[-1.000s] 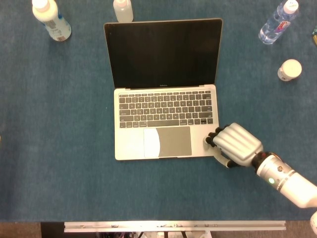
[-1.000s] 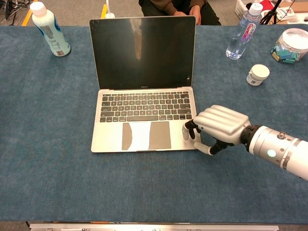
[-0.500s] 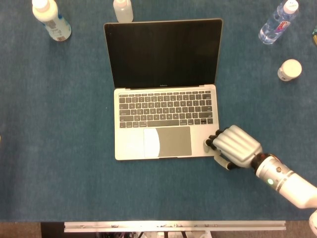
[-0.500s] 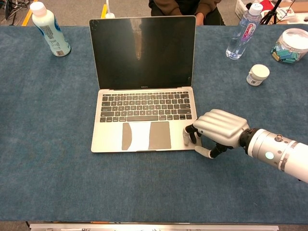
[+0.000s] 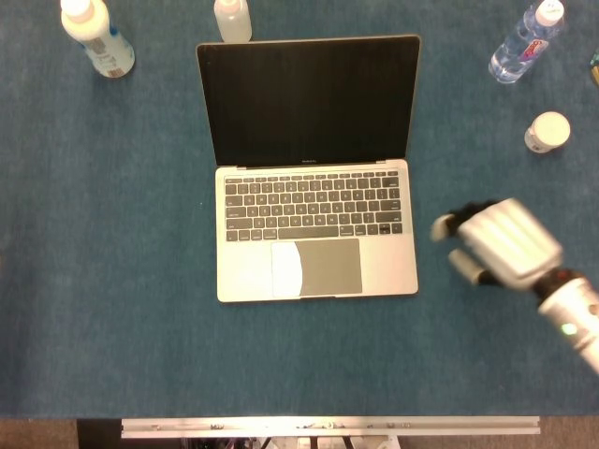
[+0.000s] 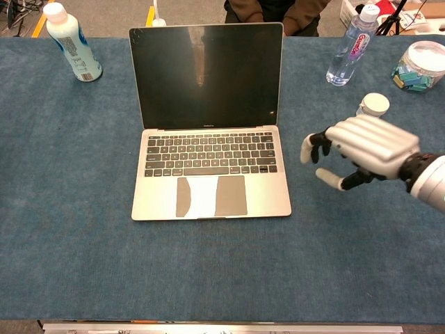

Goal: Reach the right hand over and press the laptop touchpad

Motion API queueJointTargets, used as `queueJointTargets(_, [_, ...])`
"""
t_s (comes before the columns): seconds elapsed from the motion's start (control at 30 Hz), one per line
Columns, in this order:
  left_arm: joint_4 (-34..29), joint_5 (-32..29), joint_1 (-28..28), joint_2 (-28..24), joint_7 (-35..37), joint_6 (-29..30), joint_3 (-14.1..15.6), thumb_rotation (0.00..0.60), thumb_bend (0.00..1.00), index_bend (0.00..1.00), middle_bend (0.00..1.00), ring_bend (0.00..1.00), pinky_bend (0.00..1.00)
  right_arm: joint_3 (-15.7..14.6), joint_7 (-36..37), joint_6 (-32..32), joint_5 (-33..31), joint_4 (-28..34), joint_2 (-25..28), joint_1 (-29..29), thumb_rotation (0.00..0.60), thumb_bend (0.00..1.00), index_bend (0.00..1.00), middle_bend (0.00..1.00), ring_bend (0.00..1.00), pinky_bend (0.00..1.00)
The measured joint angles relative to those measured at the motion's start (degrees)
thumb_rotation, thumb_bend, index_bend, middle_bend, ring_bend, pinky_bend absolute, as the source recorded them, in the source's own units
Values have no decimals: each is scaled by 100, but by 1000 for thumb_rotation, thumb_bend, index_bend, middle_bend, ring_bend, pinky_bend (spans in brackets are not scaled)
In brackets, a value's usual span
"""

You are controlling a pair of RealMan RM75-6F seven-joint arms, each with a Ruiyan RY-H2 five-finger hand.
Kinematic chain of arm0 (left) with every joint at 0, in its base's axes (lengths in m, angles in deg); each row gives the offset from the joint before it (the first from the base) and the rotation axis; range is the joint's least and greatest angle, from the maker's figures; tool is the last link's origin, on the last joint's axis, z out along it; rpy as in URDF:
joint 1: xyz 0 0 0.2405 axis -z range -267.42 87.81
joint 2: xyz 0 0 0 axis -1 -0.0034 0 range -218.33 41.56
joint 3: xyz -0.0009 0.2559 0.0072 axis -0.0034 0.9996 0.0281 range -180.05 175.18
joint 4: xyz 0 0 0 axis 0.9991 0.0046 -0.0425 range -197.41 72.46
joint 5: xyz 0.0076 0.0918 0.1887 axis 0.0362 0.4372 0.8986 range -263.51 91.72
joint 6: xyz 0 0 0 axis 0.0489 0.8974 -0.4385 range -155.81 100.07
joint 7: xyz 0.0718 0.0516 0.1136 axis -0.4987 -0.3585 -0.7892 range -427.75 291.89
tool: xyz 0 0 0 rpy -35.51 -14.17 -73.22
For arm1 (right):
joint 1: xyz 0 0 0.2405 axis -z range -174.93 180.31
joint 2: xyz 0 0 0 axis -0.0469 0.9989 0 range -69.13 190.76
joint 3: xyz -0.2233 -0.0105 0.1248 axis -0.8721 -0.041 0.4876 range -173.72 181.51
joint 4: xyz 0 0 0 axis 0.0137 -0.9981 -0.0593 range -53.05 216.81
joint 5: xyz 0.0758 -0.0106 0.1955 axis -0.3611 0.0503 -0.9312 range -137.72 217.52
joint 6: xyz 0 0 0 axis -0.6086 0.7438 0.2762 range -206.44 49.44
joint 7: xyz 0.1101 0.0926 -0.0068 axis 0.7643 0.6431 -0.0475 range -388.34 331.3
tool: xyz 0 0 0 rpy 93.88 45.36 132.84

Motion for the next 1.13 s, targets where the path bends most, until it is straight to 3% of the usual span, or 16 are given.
queueJointTargets(0.3, [49,-18,87,126,-11,-109,-29,600,246,186,140,89,82,53,578,1524,259,-52,865,924,600,347,413,464,400,503])
queueJointTargets(0.5, [-4,10,148,190,-113,-155,-41,600,246,186,140,89,82,67,1083,2146,442,-493,1022,1489,600,297,413,466,400,503])
queueJointTargets(0.73, [-77,-4,171,183,-150,-176,-44,600,246,186,140,89,82,273,1323,2441,459,-684,1047,1758,600,296,413,475,400,504])
queueJointTargets(1.13, [-78,-1,165,160,-131,-163,-25,600,246,186,140,89,82,439,1461,2293,524,-793,934,1837,600,296,413,477,400,504])
